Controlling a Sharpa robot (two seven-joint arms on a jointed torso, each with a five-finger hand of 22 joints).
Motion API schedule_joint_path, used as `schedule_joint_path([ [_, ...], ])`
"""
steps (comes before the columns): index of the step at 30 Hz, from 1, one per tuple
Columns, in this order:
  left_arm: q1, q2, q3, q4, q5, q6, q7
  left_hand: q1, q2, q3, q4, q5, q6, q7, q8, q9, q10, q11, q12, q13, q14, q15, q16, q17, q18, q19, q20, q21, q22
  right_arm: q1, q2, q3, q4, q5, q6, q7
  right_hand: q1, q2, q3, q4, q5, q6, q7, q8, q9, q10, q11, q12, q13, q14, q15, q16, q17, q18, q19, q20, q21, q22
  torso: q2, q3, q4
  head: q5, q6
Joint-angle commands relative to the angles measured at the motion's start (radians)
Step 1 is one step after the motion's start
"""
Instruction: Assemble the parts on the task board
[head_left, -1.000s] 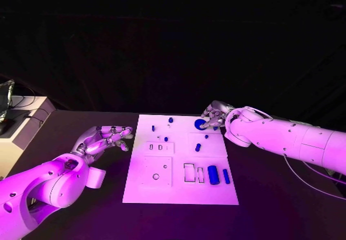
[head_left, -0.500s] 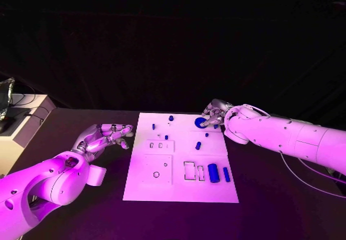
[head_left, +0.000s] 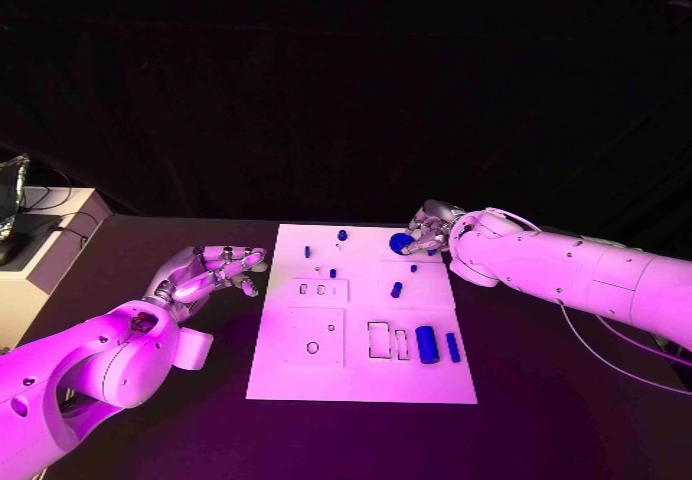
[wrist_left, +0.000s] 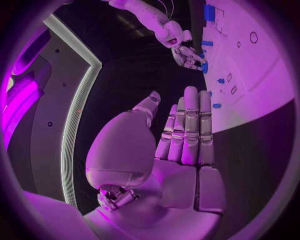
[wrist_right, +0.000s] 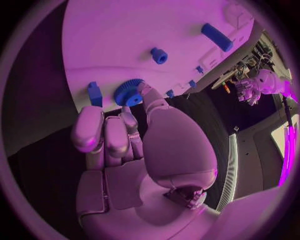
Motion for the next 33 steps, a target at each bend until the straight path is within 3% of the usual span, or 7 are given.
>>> schedule_joint_path([
  [1,0.0,0.002,0.001,0.001,0.0,0.01,0.009,0.001,0.009,-0.006,0.0,-0.005,0.002,0.002,0.001,0.001,-0.006,-0.001,0.006,0.001,-0.006,0.002,0.003,-0.001,0.002,-0.005,-0.004,0.005,-0.001,-0.002,0.002,-0.001,-0.003,-0.001,0.059,-0.002,0.003,0.015,0.004,-0.015,0.032,0.02,-0.004,-0.002,0.0,0.016,-0.011,-0.005,0.001,0.005,-0.001,0.003,0.001,0.004,0.066,0.0,0.007,0.131,0.0,-0.0005,0.0001,-0.001,-0.001],
  [9,0.0,0.002,0.001,0.001,0.0,0.009,0.008,0.003,0.011,-0.005,-0.001,-0.006,0.002,0.003,0.001,0.001,-0.006,0.0,0.006,0.001,-0.006,0.002,0.003,-0.001,0.003,-0.005,-0.004,0.006,-0.002,-0.002,0.007,-0.002,-0.01,0.007,0.076,0.009,-0.011,0.036,0.013,-0.066,0.064,0.036,-0.007,-0.008,-0.003,0.027,-0.014,-0.005,0.006,0.007,-0.005,0.002,0.008,-0.001,0.065,-0.005,0.02,0.133,0.0,-0.0007,0.0007,-0.002,-0.002],
  [19,0.0,0.002,0.001,0.001,0.0,0.009,0.004,0.006,0.014,-0.003,-0.003,-0.005,0.003,0.004,0.001,0.001,-0.007,0.0,0.006,0.001,-0.006,0.002,0.003,-0.001,0.003,-0.005,-0.004,0.007,-0.003,-0.002,0.016,-0.002,-0.021,0.014,0.079,0.004,-0.035,0.037,0.007,-0.052,0.06,0.039,-0.009,-0.008,-0.003,0.029,-0.016,-0.006,0.006,0.007,-0.005,0.001,0.008,-0.001,0.065,-0.005,0.02,0.133,0.0,-0.0012,0.0015,0.0,-0.004],
  [22,0.0,0.002,0.001,0.0,0.001,0.01,0.002,0.007,0.016,-0.002,-0.003,-0.005,0.003,0.005,0.001,0.001,-0.008,0.0,0.006,0.001,-0.007,0.002,0.003,-0.002,0.003,-0.005,-0.004,0.007,-0.003,-0.002,0.017,-0.002,-0.021,0.015,0.076,0.003,-0.036,0.043,0.011,-0.05,0.14,0.049,-0.012,-0.006,-0.002,0.028,-0.019,-0.008,0.006,0.007,-0.008,0.001,0.007,-0.002,0.065,-0.007,0.021,0.133,0.0,-0.0009,0.001,0.001,-0.005],
  [24,0.0,0.002,0.001,0.0,0.001,0.01,0.001,0.008,0.017,-0.001,-0.004,-0.006,0.004,0.005,0.001,0.001,-0.009,0.0,0.006,0.001,-0.007,0.002,0.003,-0.002,0.003,-0.006,-0.004,0.007,-0.003,-0.002,0.018,-0.002,-0.021,0.015,0.069,0.001,-0.038,0.047,0.014,-0.052,0.162,0.053,-0.013,-0.006,-0.002,0.028,-0.02,-0.009,0.006,0.008,-0.009,0.001,0.008,-0.003,0.065,-0.008,0.022,0.133,0.0,-0.0008,0.001,0.001,-0.005],
  [27,0.0,0.003,0.001,-0.001,0.001,0.011,0.0,0.009,0.018,-0.001,-0.005,-0.005,0.004,0.005,0.001,0.001,-0.01,0.001,0.006,0.001,-0.007,0.002,0.002,-0.002,0.003,-0.006,-0.004,0.007,-0.004,-0.002,0.02,-0.003,-0.02,0.015,0.057,-0.005,-0.05,0.066,0.023,-0.057,0.155,0.077,-0.021,-0.005,-0.001,0.036,-0.026,-0.007,0.01,0.008,-0.013,-0.001,0.008,-0.005,0.065,-0.012,0.024,0.134,0.0,-0.0008,0.0003,0.0,-0.006],
  [33,0.0,0.003,0.001,-0.003,0.001,0.013,-0.003,0.011,0.019,0.001,-0.007,-0.006,0.005,0.005,0.001,0.001,-0.011,0.001,0.006,0.001,-0.007,0.002,0.002,-0.002,0.003,-0.006,-0.004,0.008,-0.004,-0.002,0.02,-0.003,-0.017,0.012,0.046,-0.012,-0.061,0.079,0.023,-0.062,0.141,0.101,-0.031,-0.004,0.001,0.045,-0.033,-0.008,0.014,0.009,-0.019,-0.002,0.008,-0.008,0.065,-0.017,0.025,0.134,0.0,-0.0002,0.0002,0.0,-0.007],
])
